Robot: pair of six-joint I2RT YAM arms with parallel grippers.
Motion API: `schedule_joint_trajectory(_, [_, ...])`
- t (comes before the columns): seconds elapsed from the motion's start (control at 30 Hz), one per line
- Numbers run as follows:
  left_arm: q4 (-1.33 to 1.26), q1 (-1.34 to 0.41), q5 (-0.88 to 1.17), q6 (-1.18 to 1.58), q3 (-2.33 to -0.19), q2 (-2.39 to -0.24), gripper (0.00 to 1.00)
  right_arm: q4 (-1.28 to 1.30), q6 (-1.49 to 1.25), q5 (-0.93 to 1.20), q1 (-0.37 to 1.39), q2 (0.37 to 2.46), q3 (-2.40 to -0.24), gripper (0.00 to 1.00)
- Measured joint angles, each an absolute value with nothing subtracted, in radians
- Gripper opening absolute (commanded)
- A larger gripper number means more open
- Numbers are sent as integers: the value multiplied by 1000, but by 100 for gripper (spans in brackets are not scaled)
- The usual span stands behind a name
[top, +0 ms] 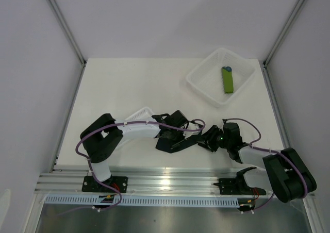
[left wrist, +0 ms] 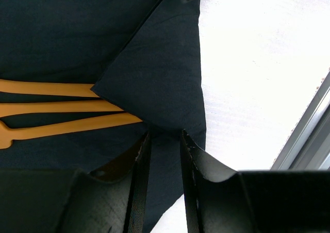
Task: Place the utensils on the paper napkin and roll it up
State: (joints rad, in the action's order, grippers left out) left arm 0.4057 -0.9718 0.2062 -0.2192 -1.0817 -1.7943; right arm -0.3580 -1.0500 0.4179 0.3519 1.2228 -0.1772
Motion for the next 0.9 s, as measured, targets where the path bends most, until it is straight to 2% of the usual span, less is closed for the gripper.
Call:
schedule_joint_trajectory(0.2, [406,-972,205,-219,-1082,-1794,33,-464,-1102,396,374,1295,-179,47])
schedule_joint_trajectory(0.57, [406,-972,205,-219,-1082,-1794,33,-480,-1088,294,394,1285,-187,47])
schedule_joint_trajectory(0.9, [406,-972,204,-220,-1082,-1794,33,-491,-1040,263,397,1329,-214,32])
